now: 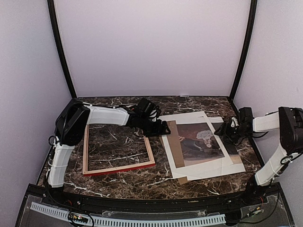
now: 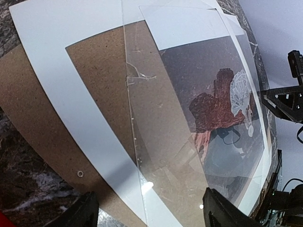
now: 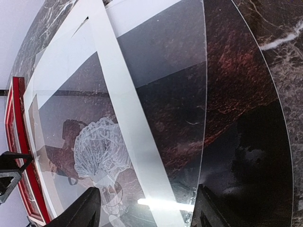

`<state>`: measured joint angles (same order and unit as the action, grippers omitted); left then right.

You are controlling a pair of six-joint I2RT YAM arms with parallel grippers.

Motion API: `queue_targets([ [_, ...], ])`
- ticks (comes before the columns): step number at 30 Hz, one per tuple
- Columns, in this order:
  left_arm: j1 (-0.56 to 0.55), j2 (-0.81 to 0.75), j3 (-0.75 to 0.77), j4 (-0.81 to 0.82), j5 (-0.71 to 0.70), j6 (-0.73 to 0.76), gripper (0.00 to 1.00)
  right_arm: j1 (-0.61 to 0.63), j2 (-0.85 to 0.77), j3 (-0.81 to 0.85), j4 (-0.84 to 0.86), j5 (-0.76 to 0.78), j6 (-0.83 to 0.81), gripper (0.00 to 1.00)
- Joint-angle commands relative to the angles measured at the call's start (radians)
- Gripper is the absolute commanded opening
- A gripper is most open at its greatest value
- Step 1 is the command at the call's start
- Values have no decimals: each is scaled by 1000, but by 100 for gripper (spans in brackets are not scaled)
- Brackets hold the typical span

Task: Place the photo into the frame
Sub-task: Pick up the glass panel from the photo.

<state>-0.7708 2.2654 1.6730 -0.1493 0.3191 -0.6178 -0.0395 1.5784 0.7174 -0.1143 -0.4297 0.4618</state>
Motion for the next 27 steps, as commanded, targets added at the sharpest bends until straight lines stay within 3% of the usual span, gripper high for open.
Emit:
queue_targets([
  [1,-7,22,8,-50,18,-48,76,-19,16,-33,10,-94,18,67],
  [9,-7,23,-32,-3,66,-72,68,-46,11,-46,104,-275,25,55],
  [18,-8,23,-63,32,79,-84,64,-49,10,-46,169,-388,27,43],
  [27,-7,22,-92,63,75,-87,64,-48,-51,-6,47,-233,-77,48],
])
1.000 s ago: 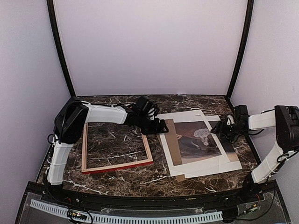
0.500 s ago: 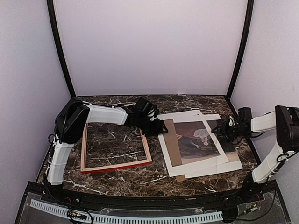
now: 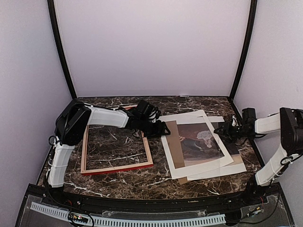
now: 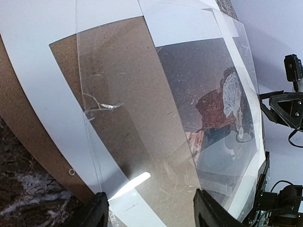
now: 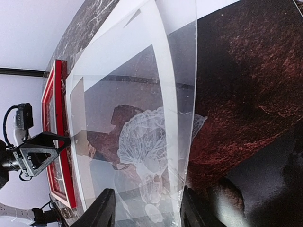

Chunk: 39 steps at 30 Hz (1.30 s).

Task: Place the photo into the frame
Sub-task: Pick up the glass panel from the photo.

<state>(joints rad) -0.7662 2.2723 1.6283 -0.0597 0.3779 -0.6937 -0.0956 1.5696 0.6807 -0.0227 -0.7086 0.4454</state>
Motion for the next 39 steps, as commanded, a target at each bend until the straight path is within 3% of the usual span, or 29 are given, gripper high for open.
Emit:
queue_targets([
  [1,-12,15,-51,-23,14,-11,64,8,-45,36,-50,50,-64,48],
  [14,-12,16,-66,-20,-3,15,64,34,-8,110,-57,95,-102,63],
  [24,-12,16,-69,-25,-12,36,63,43,119,235,-134,335,-100,74],
  [39,-12,14,-63,-41,-46,51,63,73,324,377,-82,204,-63,71],
])
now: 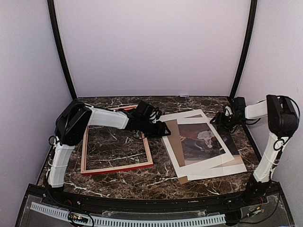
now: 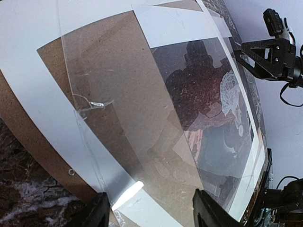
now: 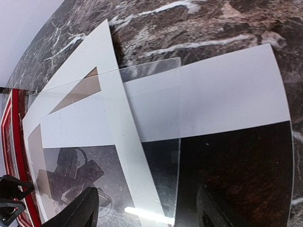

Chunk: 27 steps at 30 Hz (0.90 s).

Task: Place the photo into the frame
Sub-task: Pick up the glass panel from the photo.

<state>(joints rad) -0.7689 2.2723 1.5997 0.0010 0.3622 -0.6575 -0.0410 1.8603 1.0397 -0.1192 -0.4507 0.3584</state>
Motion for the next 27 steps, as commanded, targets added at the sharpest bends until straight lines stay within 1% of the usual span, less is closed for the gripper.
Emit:
queue_targets([
  [1,-9,15,-34,-105,-31,15,63,19,38,15,21,-80,34,70],
  [9,-9,15,-44,-105,-43,9,63,18,-10,-76,143,-228,149,60],
  [13,-9,16,-51,-102,-46,-1,63,15,-49,-84,170,-238,149,58],
  [18,-9,15,-59,-101,-48,-8,63,16,-76,-57,126,-197,84,59],
  [20,-10,16,-62,-100,-42,-11,63,16,-88,-52,123,-177,63,61],
  [22,-9,16,-66,-95,-42,-12,63,18,-95,-45,84,-154,34,63],
  [27,-9,16,-70,-86,-36,-17,62,23,-107,-32,59,-155,4,66],
])
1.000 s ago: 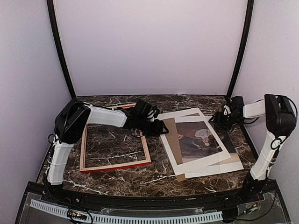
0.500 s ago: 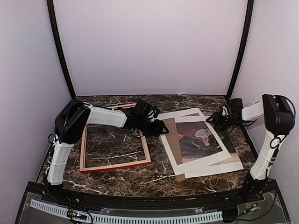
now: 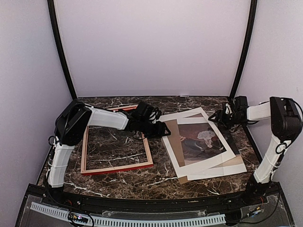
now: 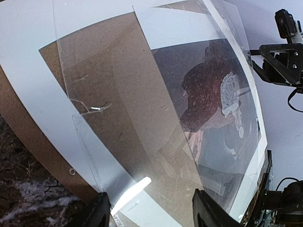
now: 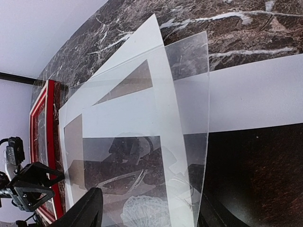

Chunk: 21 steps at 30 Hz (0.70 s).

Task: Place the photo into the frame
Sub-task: Pick up the glass panel from the photo.

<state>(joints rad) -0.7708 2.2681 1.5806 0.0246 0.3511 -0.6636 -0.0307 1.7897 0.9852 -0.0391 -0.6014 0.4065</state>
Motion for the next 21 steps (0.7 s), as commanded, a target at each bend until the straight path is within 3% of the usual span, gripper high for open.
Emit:
queue_targets([
  [1,-7,20,-51,-108,-25,-9,62,16,-40,24,-23,-3,-51,67],
  [21,-7,20,-54,-102,-15,-10,62,90,-52,77,-79,64,-138,76],
])
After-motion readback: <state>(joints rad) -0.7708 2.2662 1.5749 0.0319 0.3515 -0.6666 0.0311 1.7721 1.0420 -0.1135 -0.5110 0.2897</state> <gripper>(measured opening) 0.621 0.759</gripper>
